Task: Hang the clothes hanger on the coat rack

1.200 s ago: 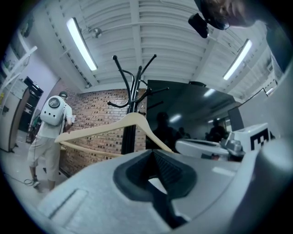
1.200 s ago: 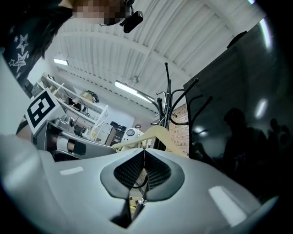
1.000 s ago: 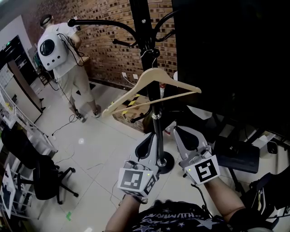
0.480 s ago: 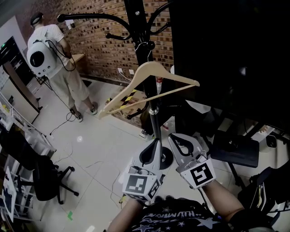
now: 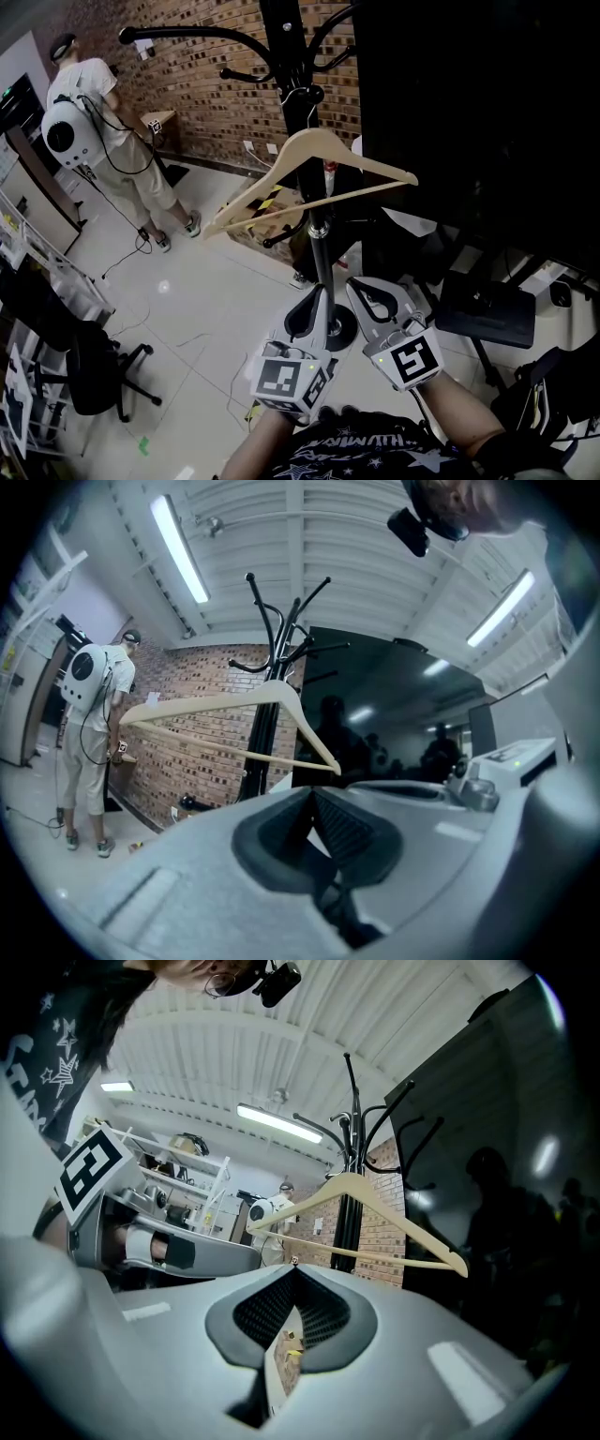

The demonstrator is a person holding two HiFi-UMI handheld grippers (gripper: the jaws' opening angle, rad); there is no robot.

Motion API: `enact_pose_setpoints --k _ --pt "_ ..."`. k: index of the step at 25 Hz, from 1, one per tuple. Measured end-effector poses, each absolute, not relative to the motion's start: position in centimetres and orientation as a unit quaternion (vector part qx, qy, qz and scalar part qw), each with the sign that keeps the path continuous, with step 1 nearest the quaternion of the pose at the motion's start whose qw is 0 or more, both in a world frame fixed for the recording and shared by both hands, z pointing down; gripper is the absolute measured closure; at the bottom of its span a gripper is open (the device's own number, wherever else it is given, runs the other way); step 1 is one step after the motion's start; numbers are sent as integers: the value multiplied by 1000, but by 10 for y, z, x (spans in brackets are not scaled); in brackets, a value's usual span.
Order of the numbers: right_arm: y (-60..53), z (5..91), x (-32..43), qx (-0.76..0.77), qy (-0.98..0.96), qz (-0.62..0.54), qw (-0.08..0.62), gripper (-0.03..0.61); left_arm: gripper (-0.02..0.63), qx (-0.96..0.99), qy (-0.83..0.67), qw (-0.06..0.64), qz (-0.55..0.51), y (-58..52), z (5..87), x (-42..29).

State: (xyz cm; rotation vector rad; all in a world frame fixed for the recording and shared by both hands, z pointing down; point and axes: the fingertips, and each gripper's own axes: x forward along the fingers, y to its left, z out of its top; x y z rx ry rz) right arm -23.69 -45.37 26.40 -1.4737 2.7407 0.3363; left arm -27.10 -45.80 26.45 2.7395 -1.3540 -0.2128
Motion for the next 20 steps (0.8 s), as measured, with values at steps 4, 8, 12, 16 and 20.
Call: enact_pose_setpoints --k 4,8,12,16,20 --pt "-452 262 -239 -466 878 112 2 574 609 892 -445 42 -67 -457 259 -272" --pt "-449 262 -241 -465 878 114 -1 572 609 892 -445 43 -66 -454 257 -271" --pt "-447 260 -242 -464 878 115 -1 574 609 894 -441 40 -67 -453 261 -271" --pt "-444 259 -241 -464 879 112 0 574 609 893 -443 33 -70 -454 261 -273" --pt "-440 259 -242 -461 880 116 -3 574 609 893 -444 31 -74 -451 261 -273"
